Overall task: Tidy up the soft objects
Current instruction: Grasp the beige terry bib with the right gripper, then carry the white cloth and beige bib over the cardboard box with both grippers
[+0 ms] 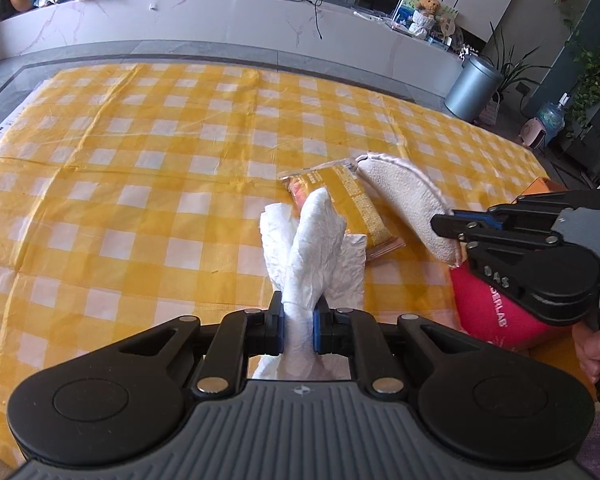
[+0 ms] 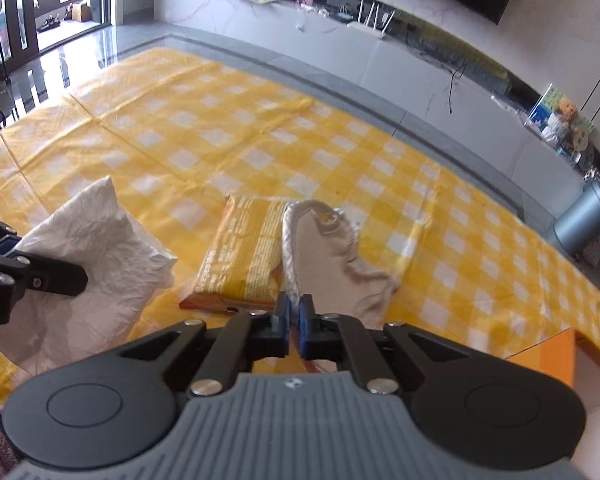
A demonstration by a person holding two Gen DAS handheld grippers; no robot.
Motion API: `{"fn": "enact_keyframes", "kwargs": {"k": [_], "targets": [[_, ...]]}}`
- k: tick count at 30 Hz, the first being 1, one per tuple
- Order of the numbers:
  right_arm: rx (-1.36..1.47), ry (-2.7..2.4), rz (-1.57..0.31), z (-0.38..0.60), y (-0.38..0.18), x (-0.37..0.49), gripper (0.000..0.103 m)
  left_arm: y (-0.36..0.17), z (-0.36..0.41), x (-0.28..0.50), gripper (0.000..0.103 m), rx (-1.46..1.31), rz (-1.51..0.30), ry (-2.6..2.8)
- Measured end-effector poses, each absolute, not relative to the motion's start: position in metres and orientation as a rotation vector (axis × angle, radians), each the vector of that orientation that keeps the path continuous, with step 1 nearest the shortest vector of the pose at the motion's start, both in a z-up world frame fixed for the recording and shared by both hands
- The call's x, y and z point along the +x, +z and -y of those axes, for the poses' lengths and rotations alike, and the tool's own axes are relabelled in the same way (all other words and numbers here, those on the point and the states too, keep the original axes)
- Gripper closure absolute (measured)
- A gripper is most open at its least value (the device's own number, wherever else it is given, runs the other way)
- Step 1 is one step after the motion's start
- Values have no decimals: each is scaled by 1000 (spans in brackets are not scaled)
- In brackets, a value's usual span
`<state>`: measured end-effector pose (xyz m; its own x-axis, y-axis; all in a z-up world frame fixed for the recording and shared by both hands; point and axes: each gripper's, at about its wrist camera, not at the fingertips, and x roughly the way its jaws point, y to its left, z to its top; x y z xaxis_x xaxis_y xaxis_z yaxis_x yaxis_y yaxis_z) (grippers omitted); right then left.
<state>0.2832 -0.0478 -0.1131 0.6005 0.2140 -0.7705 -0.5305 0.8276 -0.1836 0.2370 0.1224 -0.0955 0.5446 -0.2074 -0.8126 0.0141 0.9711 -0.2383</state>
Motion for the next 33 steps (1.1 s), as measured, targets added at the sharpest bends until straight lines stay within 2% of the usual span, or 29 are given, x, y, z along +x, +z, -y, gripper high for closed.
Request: {"fn": "enact_keyframes", "kwargs": {"k": [11,20,33], "targets": [[-322,485,-676,82,-17,214,102,-24,-107,185,89,-199,-884,-147],[-289,463,-572,139,45,140,102,25,-59,154,89,-167,-805,-237],[-271,231,-544,270,68,86,102,39,70,176,89,-65,-784,-468]]}}
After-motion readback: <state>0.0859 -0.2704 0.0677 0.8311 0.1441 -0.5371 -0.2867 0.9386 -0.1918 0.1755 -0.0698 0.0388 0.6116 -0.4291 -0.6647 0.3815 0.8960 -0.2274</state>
